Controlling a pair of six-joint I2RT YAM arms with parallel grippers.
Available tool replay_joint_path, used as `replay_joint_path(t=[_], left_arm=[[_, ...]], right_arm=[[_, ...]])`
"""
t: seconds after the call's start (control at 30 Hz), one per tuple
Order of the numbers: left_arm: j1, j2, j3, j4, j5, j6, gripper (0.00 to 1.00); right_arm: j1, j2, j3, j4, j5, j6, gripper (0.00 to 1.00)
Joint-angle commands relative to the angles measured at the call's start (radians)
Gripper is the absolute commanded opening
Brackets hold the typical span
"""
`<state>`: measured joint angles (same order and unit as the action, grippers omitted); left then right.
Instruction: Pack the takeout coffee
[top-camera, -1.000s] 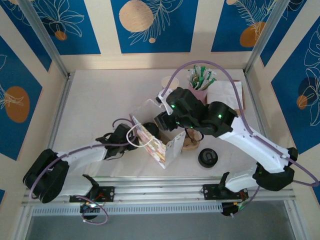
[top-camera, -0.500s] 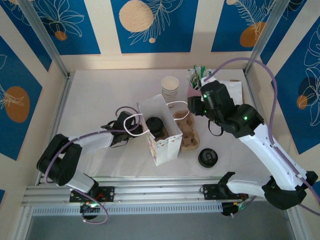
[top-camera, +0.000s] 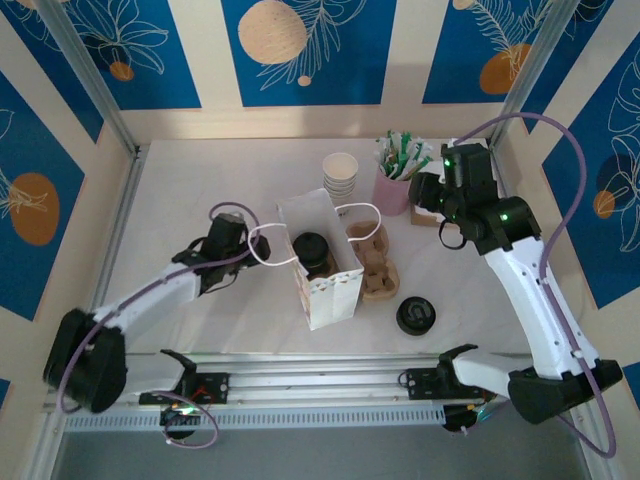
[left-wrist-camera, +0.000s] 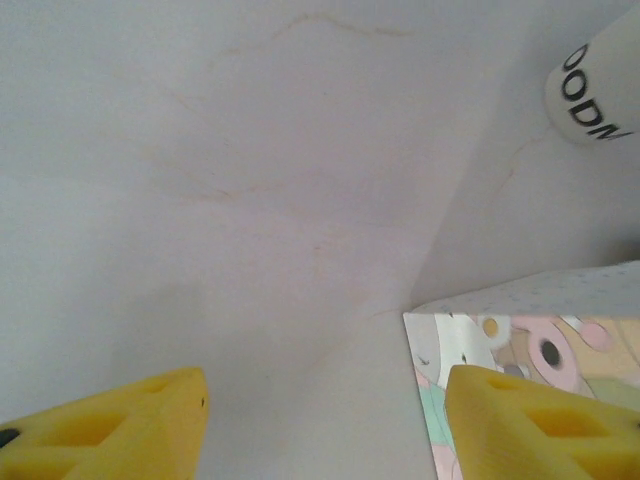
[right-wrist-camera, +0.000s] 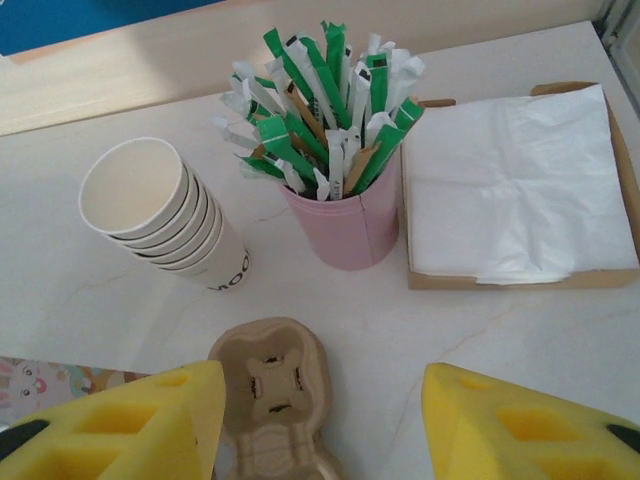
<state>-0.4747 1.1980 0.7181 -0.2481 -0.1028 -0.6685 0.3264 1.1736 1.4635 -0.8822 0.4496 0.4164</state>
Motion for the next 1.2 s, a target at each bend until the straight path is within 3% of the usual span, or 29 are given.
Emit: replay_joint_path(t=[0.0, 0.27, 0.6, 0.8, 1.03, 1.1, 1.17], left_arm=[[0.007, -0.121, -0.049, -0.144, -0.041, 0.071, 0.65], [0.007, -0.424, -0.139, -0.209, 0.029, 0.061, 0.68], [0.007, -0.571, -0.125, -0.320, 0.010, 0.110, 0.72], [0.007, -0.654, -0.104, -0.355, 0.043, 0.143, 0.76], [0.007, -0.735, -0.032, -0.432, -0.007, 0.199, 0.78], [0.007, -0.748, -0.010, -0.439, -0.001, 0.225, 0.79], [0.007, -0.756, 0.008, -0.432, 0.019, 0.252, 0.81]], right_arm=[[-0.013, 0.047, 0.030, 0.069, -0.075, -0.059, 0.55], [-0.031, 0.225, 0.120, 0.143, -0.053, -0.144, 0.46], [-0.075, 0.411, 0.227, 0.160, -0.095, -0.155, 0.43], [-0.084, 0.479, 0.266, 0.140, -0.097, -0.119, 0.36], [-0.084, 0.507, 0.295, 0.129, -0.080, -0.105, 0.20], [-0.084, 0.510, 0.308, 0.123, -0.081, -0.108, 0.11], [-0.085, 0.510, 0.326, 0.102, -0.076, -0.109, 0.09]])
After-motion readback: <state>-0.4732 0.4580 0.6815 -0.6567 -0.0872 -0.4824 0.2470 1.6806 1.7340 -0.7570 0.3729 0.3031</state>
